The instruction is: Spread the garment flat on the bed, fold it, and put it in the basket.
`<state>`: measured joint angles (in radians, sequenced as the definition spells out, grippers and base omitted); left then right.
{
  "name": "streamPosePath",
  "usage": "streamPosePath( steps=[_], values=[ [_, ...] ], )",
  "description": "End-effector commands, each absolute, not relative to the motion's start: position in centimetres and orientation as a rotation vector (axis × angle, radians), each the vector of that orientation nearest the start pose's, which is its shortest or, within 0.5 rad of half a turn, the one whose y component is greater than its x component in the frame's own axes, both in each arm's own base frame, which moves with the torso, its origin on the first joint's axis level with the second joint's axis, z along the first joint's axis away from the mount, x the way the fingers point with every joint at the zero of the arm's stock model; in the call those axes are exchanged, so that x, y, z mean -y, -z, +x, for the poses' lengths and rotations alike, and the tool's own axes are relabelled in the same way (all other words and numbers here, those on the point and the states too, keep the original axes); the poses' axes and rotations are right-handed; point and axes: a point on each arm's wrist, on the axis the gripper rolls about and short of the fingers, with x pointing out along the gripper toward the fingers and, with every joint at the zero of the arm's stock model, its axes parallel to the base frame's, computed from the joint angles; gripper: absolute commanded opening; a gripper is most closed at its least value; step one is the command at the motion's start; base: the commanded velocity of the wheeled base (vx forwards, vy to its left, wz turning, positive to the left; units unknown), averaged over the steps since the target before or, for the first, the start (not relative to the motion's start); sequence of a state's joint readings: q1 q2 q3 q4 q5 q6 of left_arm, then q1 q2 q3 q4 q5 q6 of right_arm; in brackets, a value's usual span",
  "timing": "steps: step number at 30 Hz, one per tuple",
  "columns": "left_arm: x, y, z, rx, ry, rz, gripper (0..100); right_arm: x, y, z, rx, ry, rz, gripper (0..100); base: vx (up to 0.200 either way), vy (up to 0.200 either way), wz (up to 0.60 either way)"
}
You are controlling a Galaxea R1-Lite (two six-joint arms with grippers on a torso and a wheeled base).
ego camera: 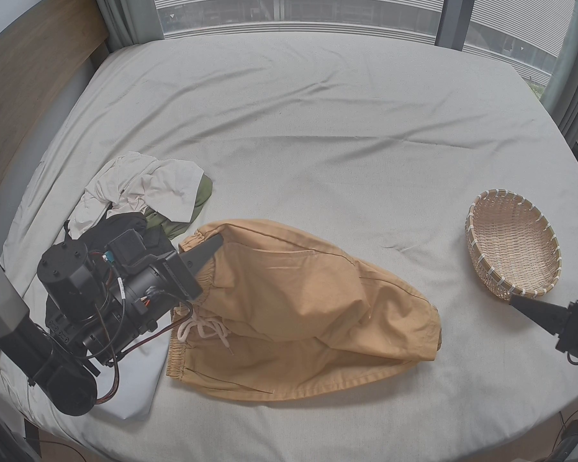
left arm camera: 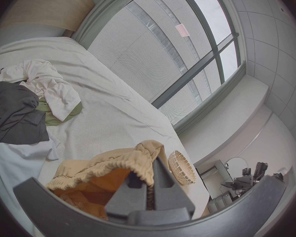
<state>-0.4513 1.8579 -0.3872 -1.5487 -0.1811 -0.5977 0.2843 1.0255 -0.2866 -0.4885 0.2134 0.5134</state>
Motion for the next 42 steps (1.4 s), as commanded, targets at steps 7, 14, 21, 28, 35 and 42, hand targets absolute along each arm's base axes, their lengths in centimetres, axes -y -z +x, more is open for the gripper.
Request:
streamPosePath(
  steps=[7,14,21,28,35,42],
  values=[
    [12.2,-12.9,25.6,-0.104,0.618,-0.591,0,-4.6,-11.8,18.6,-0.612,-0.34,0.554,100,0.0,0.0,0.0],
    [12.2,-12.7,25.7,-0.111,0.614,-0.59,0,-5.2,-9.9,20.6,-0.65,-0.32,0.607,100,0.0,0.0,0.0],
    [12.2,-12.7,25.7,-0.107,0.614,-0.589,0,-5.7,-8.3,22.3,-0.664,-0.312,0.668,100,0.0,0.0,0.0],
    [12.2,-12.8,25.7,-0.105,0.614,-0.587,0,-6.3,-7.8,23.1,-0.667,-0.318,0.731,100,0.0,0.0,0.0],
    [12.2,-12.8,25.7,-0.106,0.616,-0.587,0,-6.6,-6.5,24.2,-0.659,-0.315,0.767,100,0.0,0.0,0.0],
    [12.2,-12.9,25.6,-0.1,0.619,-0.587,0,-7.1,-5.5,25.3,-0.627,-0.328,0.803,100,0.0,0.0,0.0]
  ],
)
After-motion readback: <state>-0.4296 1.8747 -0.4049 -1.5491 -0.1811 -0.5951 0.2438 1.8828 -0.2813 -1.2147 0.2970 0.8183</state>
